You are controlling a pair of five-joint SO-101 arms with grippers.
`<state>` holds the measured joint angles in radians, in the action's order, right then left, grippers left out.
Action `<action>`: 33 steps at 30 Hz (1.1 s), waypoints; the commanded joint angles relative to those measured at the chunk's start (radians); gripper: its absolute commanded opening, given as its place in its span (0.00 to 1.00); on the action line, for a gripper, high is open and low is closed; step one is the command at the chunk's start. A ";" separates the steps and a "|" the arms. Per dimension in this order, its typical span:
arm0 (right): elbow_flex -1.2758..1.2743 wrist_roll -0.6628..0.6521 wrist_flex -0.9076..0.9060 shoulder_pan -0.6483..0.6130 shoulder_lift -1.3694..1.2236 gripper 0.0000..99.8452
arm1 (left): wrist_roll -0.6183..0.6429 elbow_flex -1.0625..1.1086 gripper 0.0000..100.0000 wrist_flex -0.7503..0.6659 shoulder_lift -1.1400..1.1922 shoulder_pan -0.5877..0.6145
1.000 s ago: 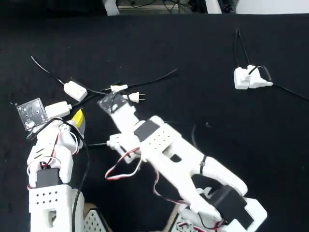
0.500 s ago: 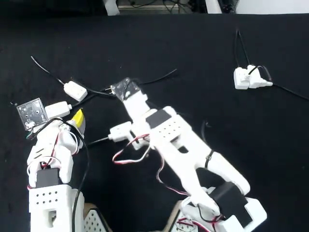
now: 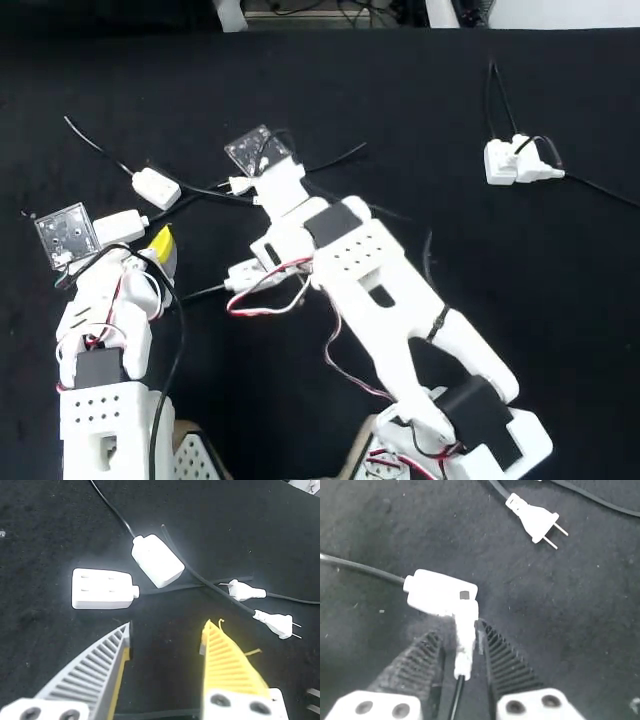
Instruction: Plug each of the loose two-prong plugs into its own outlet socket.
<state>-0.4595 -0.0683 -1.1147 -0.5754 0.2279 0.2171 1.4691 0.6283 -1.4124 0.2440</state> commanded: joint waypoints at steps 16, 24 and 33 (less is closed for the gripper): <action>0.466 0.180 -0.308 -0.003 -0.398 0.01 | 0.011 -0.031 0.23 -0.012 -0.005 0.012; 0.549 0.230 -0.350 -0.003 -0.483 0.01 | 0.011 -0.027 0.23 -0.005 -0.005 0.012; 0.576 0.235 -0.348 -0.049 -0.504 0.01 | 0.011 -0.038 0.23 0.034 -0.005 0.001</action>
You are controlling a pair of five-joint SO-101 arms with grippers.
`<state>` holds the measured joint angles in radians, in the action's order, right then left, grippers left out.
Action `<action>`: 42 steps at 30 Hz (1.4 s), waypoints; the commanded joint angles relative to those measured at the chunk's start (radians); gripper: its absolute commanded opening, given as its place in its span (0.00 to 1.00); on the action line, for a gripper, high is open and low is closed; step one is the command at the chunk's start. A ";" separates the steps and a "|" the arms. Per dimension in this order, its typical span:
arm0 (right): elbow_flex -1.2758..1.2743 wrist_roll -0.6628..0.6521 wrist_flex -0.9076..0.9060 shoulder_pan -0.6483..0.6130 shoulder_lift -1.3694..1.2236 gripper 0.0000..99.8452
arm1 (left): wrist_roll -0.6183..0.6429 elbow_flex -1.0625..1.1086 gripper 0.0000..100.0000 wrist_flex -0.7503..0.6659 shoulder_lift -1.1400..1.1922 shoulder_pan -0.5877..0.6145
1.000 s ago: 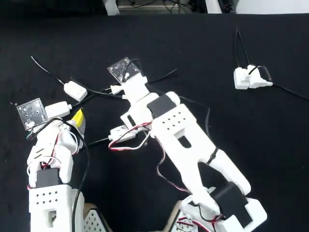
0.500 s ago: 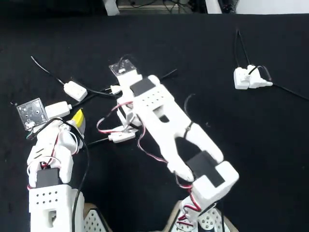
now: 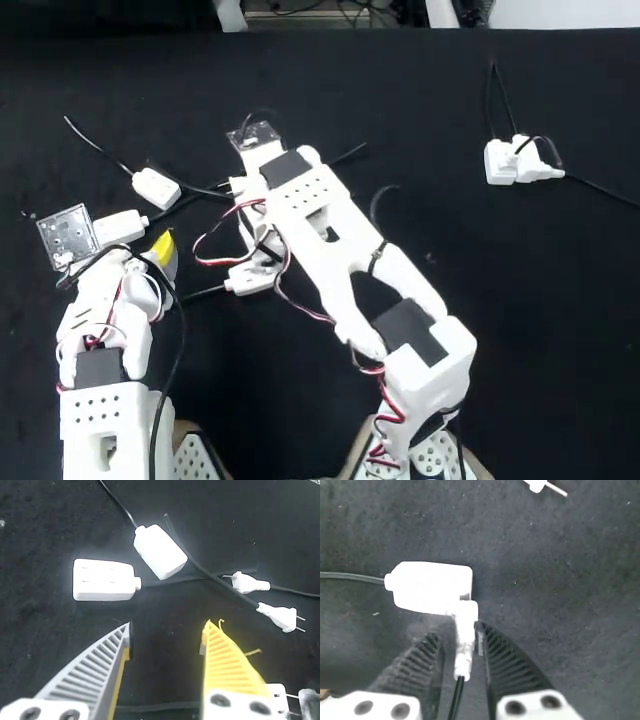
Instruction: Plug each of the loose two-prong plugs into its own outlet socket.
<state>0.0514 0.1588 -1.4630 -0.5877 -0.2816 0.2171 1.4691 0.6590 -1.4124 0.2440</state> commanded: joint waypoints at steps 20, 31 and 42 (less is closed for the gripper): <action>0.064 0.092 -0.035 -0.020 0.002 0.01 | 0.011 -0.039 0.23 0.006 -0.006 0.007; 0.162 0.087 -0.054 0.002 -0.159 0.01 | 0.011 -0.039 0.23 0.006 -0.006 0.010; 0.277 0.092 -0.133 0.005 -0.176 0.01 | 0.011 -0.039 0.23 0.006 -0.006 0.010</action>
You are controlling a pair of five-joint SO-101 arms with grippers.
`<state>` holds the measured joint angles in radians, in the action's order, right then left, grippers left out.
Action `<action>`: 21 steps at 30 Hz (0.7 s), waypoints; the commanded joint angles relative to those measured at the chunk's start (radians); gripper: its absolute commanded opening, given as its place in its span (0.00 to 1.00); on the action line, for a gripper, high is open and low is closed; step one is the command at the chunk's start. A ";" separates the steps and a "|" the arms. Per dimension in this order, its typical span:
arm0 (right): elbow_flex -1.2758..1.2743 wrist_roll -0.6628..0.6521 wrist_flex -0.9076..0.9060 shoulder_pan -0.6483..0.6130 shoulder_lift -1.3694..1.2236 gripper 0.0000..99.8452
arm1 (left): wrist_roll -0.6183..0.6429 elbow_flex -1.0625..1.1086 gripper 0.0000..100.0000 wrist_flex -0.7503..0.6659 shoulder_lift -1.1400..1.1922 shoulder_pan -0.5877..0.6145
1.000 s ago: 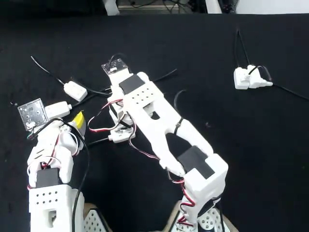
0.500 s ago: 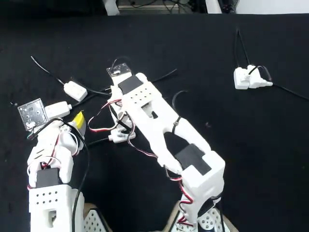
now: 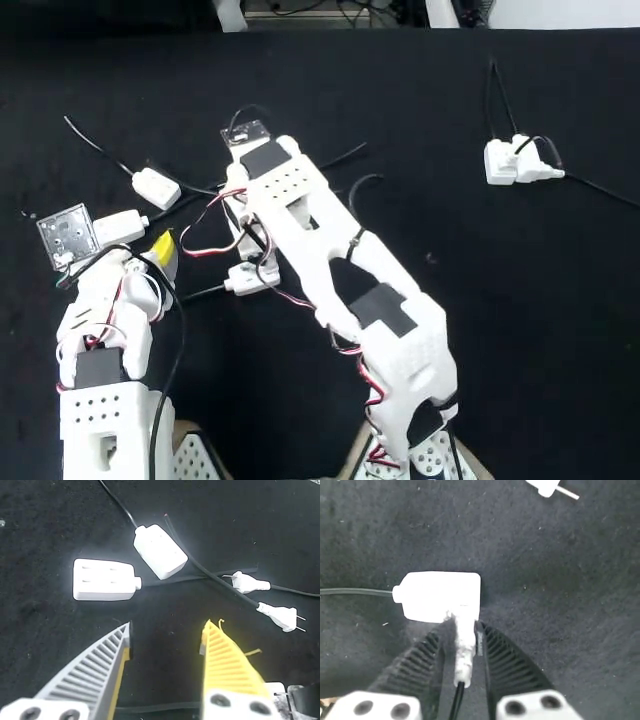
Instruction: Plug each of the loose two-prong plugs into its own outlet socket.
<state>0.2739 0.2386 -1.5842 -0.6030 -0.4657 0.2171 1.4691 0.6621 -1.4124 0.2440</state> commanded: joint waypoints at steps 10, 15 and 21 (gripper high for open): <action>0.035 0.032 0.003 0.015 -0.016 0.01 | 0.011 -0.048 0.23 0.005 -0.006 0.010; 0.045 0.028 0.012 0.015 -0.099 0.01 | 0.011 -0.048 0.23 0.005 -0.006 0.012; 0.102 0.026 0.017 0.015 -0.125 0.01 | 0.011 -0.048 0.23 0.005 -0.006 0.012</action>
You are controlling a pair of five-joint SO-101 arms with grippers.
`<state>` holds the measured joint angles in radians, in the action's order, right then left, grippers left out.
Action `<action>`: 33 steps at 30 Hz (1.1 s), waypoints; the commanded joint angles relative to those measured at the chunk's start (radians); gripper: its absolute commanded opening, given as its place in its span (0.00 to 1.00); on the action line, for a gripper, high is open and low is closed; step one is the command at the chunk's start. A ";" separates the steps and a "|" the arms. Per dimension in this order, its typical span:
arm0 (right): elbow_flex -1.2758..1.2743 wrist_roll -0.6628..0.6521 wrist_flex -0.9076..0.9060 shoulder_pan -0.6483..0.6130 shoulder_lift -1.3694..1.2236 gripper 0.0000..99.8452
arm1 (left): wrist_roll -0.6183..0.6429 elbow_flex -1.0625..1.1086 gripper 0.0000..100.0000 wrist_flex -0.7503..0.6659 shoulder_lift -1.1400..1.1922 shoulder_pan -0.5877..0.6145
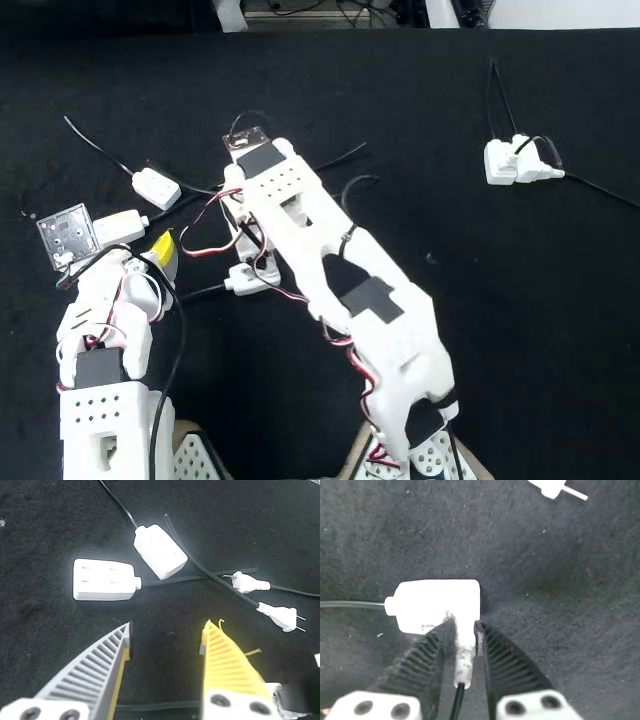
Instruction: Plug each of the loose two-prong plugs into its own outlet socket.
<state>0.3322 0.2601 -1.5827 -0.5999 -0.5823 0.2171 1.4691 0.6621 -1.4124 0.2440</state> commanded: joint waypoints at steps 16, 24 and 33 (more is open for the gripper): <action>-0.136 0.005 0.213 -0.009 -0.002 0.01 | 0.011 -0.048 0.23 0.005 -0.006 0.012; -0.140 -0.029 0.233 -0.015 0.067 0.02 | 0.011 -0.048 0.23 0.005 -0.006 0.012; -0.211 -0.061 0.224 -0.066 0.298 0.25 | 0.009 -0.048 0.23 0.003 -0.006 0.012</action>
<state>0.1297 0.2186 -1.3771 -0.6429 -0.3966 0.2171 1.4691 0.6621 -1.4124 0.2440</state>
